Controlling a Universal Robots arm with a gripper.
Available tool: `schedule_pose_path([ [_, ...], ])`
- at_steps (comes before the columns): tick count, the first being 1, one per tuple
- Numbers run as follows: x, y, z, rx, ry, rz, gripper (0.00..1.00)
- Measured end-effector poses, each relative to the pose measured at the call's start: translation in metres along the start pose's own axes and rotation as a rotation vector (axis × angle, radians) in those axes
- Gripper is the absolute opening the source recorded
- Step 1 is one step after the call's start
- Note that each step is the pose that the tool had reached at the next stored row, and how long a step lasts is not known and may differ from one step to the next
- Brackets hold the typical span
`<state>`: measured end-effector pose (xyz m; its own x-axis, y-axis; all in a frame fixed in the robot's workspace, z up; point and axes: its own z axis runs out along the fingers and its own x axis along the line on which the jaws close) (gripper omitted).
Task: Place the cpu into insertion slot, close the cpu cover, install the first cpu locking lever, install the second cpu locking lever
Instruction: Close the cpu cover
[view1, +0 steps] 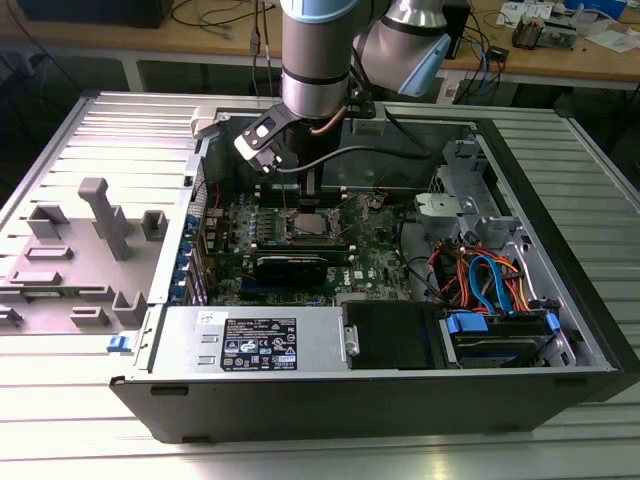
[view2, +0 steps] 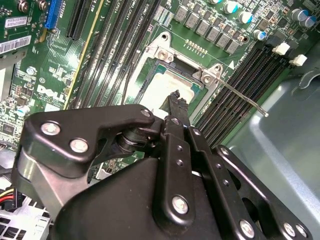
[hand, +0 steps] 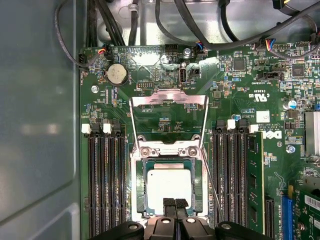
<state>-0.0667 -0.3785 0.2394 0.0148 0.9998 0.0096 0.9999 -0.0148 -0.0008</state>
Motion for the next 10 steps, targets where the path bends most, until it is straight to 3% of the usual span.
schedule_pose_path([
  [6,0.0,0.0,-0.0002,0.0,-0.0001,0.0,0.11],
  [10,0.0,0.0,-0.0036,0.0,-0.0001,0.0,0.11],
])
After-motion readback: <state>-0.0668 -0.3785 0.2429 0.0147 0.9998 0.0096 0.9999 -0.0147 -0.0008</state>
